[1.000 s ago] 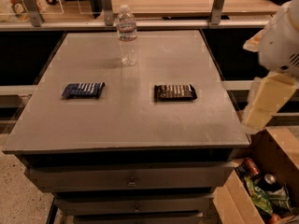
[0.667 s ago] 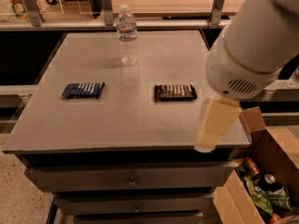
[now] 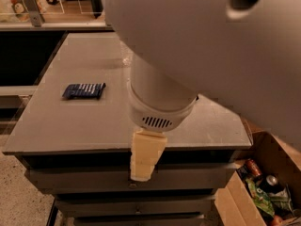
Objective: Pick rxbar blueberry
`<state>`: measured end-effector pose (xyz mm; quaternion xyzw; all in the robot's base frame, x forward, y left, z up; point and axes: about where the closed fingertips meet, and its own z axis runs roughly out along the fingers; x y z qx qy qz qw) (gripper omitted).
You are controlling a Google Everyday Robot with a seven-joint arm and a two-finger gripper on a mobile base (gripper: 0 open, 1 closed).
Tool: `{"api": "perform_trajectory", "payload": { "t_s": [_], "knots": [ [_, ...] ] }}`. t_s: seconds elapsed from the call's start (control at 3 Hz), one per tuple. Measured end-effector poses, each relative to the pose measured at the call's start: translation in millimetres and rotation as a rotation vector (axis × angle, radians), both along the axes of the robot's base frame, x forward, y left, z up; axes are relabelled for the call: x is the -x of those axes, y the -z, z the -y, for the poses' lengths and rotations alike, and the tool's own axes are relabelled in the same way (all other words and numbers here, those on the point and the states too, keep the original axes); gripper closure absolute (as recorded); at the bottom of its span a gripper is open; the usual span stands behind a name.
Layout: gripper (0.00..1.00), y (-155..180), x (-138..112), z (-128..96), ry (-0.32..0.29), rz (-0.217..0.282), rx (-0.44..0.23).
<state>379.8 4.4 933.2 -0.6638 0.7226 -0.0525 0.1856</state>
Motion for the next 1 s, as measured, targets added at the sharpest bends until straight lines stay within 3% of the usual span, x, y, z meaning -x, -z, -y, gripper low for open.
{"api": "perform_trajectory", "payload": {
  "t_s": [0.33,1.0],
  "knots": [
    [0.0,-4.3,-12.5,2.4,0.037,-0.011,-0.015],
    [0.0,15.8,-86.7,-3.9,0.056,-0.075,0.015]
  ]
}}
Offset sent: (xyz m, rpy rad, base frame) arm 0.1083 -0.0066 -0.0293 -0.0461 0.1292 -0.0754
